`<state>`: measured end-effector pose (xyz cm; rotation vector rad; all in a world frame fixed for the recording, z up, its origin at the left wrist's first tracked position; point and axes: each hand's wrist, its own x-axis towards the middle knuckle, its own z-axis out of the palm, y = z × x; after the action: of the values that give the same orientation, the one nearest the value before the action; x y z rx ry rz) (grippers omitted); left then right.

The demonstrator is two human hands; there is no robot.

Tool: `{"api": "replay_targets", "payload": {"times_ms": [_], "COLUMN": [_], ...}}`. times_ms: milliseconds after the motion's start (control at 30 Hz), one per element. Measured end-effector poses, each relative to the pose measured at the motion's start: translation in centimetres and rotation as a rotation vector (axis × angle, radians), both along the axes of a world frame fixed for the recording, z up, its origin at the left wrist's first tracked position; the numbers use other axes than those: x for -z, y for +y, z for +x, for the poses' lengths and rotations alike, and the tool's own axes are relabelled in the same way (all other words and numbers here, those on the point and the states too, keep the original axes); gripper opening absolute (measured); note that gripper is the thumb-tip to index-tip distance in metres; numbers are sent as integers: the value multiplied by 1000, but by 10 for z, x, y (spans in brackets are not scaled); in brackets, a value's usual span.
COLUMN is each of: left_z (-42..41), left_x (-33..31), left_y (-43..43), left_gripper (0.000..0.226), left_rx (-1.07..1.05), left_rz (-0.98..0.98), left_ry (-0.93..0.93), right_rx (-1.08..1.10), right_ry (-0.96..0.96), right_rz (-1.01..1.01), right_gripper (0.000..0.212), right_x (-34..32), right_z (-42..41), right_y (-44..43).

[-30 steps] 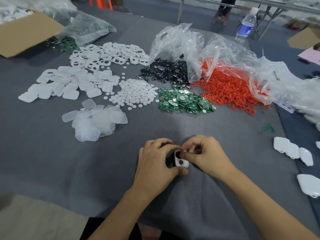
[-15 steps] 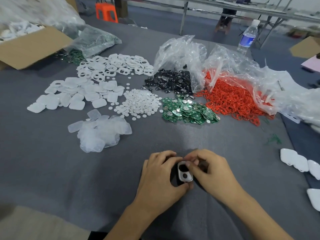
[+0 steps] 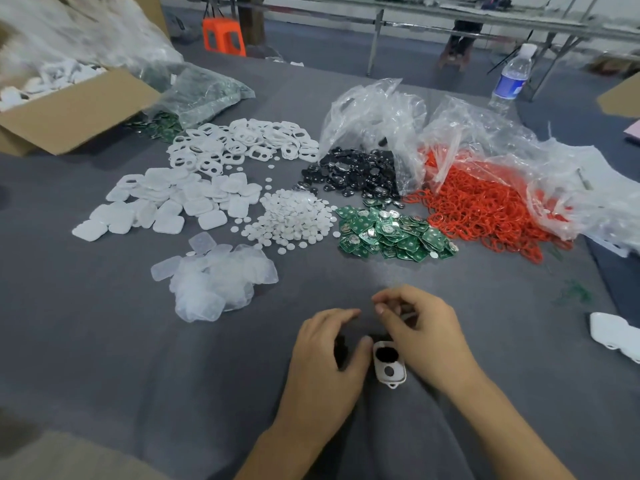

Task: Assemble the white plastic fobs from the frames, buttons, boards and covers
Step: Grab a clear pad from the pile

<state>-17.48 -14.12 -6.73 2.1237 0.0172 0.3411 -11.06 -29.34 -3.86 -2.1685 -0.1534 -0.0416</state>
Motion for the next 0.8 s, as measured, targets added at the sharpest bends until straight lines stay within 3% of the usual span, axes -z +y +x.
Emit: {"api": "replay_targets", "payload": {"times_ms": [333, 567, 700, 800], "left_z": [20, 47, 77, 82], "left_x": [-3, -2, -4, 1], "left_y": [50, 52, 60, 60], "left_gripper": [25, 20, 27, 28], "left_rx": [-168, -167, -240, -252], "left_rz": [85, 150, 136, 121], "left_ry": [-14, -4, 38, 18], "right_rx": [56, -136, -125, -99], "right_ry": [43, -8, -75, -68], "right_rz": [43, -147, -304, -356], "right_gripper": [26, 17, 26, 20], "right_x": [-21, -9, -4, 1], "right_z": [31, 54, 79, 86], "right_y": [-2, 80, 126, 133]}}
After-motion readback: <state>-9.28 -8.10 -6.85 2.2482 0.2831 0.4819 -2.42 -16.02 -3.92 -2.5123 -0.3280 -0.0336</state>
